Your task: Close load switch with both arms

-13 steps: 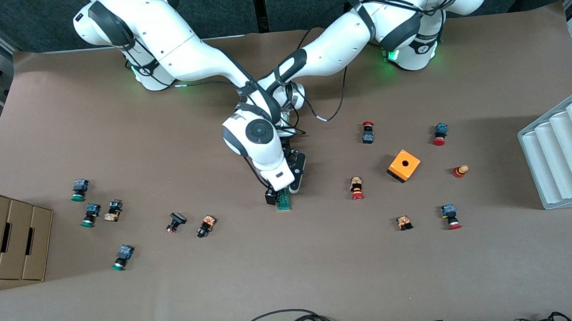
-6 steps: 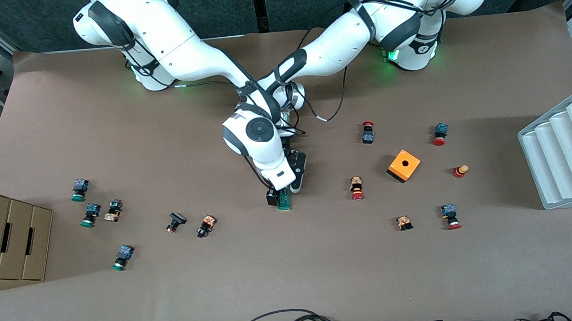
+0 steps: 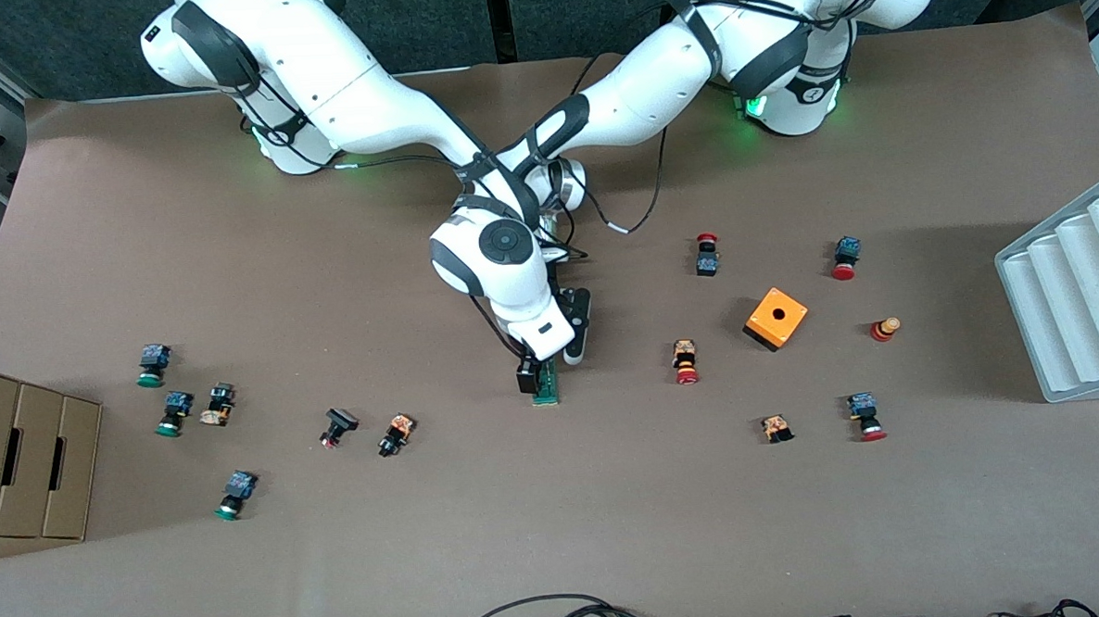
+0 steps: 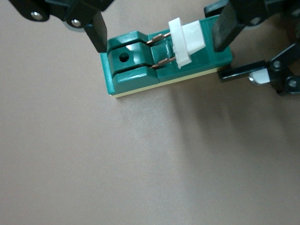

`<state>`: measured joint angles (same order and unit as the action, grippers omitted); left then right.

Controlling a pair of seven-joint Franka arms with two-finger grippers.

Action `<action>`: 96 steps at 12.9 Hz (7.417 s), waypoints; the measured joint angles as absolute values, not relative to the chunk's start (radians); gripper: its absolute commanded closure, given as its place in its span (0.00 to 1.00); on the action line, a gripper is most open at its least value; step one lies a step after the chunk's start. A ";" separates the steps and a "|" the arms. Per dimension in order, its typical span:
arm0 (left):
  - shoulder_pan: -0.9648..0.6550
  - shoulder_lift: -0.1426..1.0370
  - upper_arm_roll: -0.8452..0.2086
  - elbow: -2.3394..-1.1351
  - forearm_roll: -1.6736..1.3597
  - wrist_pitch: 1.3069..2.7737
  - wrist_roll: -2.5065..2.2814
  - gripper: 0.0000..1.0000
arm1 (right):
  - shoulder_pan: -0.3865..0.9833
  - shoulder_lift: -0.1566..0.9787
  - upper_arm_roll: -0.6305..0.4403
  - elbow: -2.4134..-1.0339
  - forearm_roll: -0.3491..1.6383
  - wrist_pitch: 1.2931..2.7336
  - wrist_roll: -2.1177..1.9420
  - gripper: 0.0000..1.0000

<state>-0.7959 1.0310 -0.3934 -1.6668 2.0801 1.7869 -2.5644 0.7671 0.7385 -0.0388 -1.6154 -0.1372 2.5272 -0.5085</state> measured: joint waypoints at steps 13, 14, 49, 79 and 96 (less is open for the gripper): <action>-0.796 1.031 -0.393 -1.667 2.080 1.787 -2.564 0.35 | 0.768 0.739 -0.038 -1.616 -0.137 2.538 -0.517 0.21; -0.796 1.031 -0.393 -1.667 2.080 1.787 -2.564 0.35 | 0.768 0.739 -0.038 -1.616 -0.137 2.538 -0.517 0.21; -0.796 1.032 -0.392 -1.667 2.080 1.783 -2.565 0.41 | 0.752 0.722 -0.039 -1.586 -0.137 2.537 -0.519 0.28; -0.797 1.032 -0.392 -1.667 2.080 1.783 -2.566 0.41 | 0.746 0.726 -0.042 -1.574 -0.137 2.542 -0.549 0.52; -0.797 1.032 -0.392 -1.667 2.080 1.782 -2.566 0.41 | 0.746 0.764 -0.043 -1.524 -0.137 2.543 -0.551 0.52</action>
<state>-0.7967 1.0317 -0.3920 -1.6668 2.0803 1.7824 -2.5658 0.7457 0.7637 -0.0432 -1.5241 -0.1373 2.5434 -0.5513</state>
